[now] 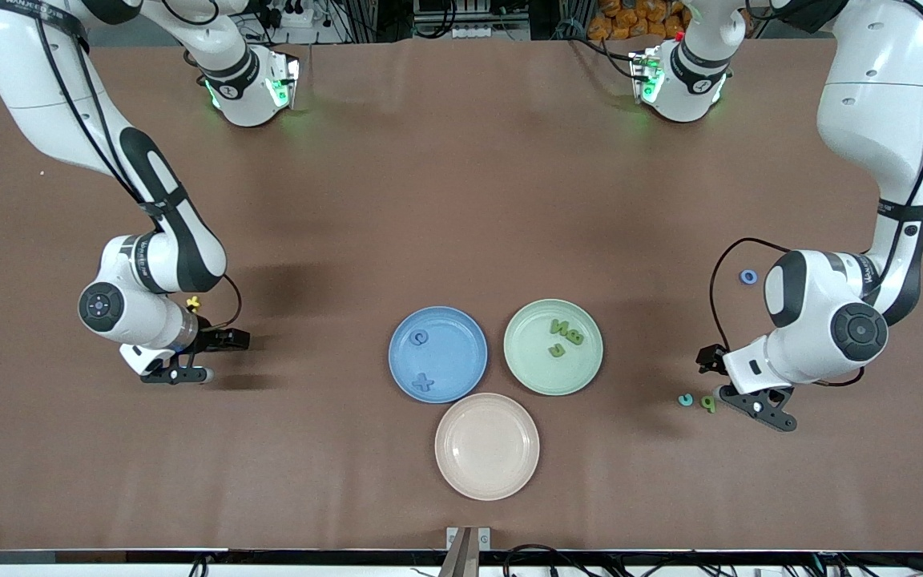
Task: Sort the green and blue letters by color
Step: 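Grasp the blue 3 with the right gripper while the left gripper reaches the b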
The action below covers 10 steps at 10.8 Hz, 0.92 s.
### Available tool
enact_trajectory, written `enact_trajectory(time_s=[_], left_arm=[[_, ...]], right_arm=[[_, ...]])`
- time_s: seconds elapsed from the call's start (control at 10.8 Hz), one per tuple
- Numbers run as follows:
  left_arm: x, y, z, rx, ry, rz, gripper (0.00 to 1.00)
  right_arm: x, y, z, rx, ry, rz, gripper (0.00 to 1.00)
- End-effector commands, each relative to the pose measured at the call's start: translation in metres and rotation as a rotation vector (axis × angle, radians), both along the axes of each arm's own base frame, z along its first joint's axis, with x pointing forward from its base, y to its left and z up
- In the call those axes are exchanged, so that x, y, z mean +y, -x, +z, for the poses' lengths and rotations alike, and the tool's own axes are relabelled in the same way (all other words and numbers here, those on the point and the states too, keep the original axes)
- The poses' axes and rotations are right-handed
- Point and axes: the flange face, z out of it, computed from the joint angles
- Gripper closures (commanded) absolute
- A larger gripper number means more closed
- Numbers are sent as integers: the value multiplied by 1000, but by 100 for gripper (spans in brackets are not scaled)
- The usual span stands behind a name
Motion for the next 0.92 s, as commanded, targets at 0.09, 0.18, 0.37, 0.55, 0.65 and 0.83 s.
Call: enact_trajectory(time_s=[0.09,0.18,0.37,0.55,0.65,0.83], left_arm=[[1,7,-1,23,-12,3,0],[-4,7,0,21,-11,-15,0],[-4,6,5,9,-16,-123,0],[19,2,14,-15,7,-393,0],[37,1,14,-24,13,-533,0],[49,-1,11,-52,32,-739,0]], right_arm=[[-4,8,10,4,6,19,0],[-6,8,9,5,8,20,0],[-9,12,4,10,10,19,0],[-13,12,3,11,9,18,0],[-14,13,2,13,9,16,0],[-13,15,0,17,9,18,0]])
